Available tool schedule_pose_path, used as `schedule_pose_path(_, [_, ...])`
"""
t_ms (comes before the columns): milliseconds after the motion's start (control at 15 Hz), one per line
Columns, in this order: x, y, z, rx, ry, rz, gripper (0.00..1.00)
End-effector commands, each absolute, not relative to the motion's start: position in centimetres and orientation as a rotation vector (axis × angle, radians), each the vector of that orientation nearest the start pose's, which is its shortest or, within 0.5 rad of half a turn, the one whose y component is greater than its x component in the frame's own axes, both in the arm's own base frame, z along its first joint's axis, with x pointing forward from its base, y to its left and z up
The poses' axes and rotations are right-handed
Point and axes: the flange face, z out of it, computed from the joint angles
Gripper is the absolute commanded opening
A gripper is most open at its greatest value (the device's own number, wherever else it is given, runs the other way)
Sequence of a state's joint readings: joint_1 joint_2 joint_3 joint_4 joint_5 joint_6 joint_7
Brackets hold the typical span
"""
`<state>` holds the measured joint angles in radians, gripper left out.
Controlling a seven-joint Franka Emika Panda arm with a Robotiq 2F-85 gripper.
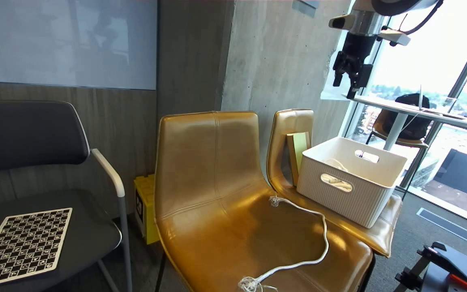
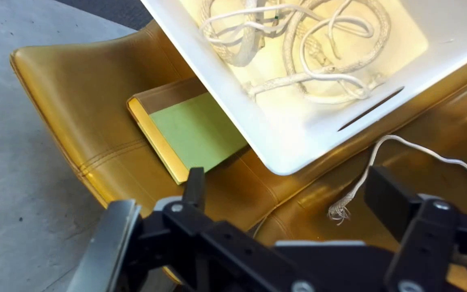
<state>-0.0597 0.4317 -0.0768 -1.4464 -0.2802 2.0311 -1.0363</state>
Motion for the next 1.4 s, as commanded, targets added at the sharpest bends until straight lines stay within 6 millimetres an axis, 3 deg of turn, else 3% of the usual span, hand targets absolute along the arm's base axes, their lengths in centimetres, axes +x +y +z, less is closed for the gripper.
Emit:
schedule_pose_path(0, [66.5, -5.3, 40.9, -3.046, -1.683, 0.055, 1.00])
schedule_pose_path(400, [59.9, 3.8, 28.1, -3.043, -1.613, 0.045, 1.00])
schedule_pose_path(800, [49.7, 12.3, 17.0, -2.979, -1.732, 0.078, 1.00])
schedule_pose_path(933, [47.3, 13.9, 15.4, -2.957, -1.813, 0.118, 1.00])
schedule_pose_path(1067, [46.2, 15.0, 15.1, -2.953, -1.879, 0.142, 1.00])
schedule_pose_path(1333, [47.2, 16.0, 16.0, -2.949, -1.969, 0.117, 1.00])
